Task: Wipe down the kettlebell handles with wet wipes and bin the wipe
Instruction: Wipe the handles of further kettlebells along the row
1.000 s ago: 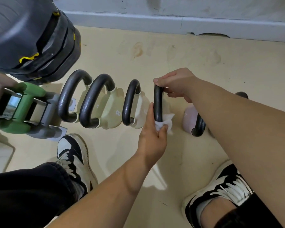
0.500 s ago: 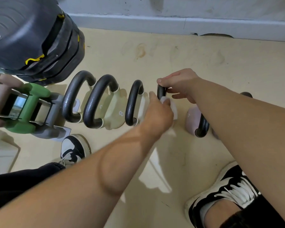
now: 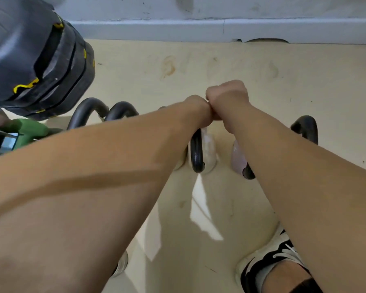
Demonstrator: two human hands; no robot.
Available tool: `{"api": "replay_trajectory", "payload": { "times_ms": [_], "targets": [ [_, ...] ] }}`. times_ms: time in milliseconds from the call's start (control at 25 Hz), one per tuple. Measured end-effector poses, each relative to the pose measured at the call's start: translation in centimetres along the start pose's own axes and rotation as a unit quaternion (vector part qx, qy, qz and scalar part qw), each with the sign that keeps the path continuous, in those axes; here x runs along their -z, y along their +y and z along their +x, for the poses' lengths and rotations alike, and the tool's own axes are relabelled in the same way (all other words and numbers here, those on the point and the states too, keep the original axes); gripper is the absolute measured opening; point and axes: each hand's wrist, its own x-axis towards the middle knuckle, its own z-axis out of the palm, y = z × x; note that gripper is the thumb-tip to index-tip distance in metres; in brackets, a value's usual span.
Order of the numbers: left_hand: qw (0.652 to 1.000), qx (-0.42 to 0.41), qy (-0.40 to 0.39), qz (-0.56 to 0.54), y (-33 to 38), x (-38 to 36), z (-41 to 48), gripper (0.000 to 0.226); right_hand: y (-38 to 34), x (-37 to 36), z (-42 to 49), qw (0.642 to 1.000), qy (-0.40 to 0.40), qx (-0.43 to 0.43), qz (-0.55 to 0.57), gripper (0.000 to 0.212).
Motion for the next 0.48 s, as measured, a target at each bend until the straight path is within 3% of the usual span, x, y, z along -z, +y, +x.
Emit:
{"api": "replay_trajectory", "payload": {
  "times_ms": [120, 240, 360, 480],
  "targets": [
    [0.997, -0.008, 0.048, -0.067, -1.7, -0.8, -1.4, 0.056, -0.3, -1.0, -1.1, 0.998, -0.05, -0.03, -0.025, 0.003],
    [0.966, -0.017, 0.077, -0.245, -4.1, -1.8, -4.2, 0.044, -1.1, -1.9, -2.1, 0.995, -0.068, -0.01, -0.066, 0.018],
    [0.94, -0.064, 0.099, -0.321, -6.4, -3.7, -6.7, 0.031, -0.5, -2.6, -2.7, 0.993, -0.058, 0.004, -0.106, 0.015],
    [0.922, -0.071, 0.11, -0.365, -7.4, -4.9, -6.5, 0.031, 1.2, -2.1, -2.1, 0.999, -0.035, -0.013, -0.004, 0.017]
  ]
}}
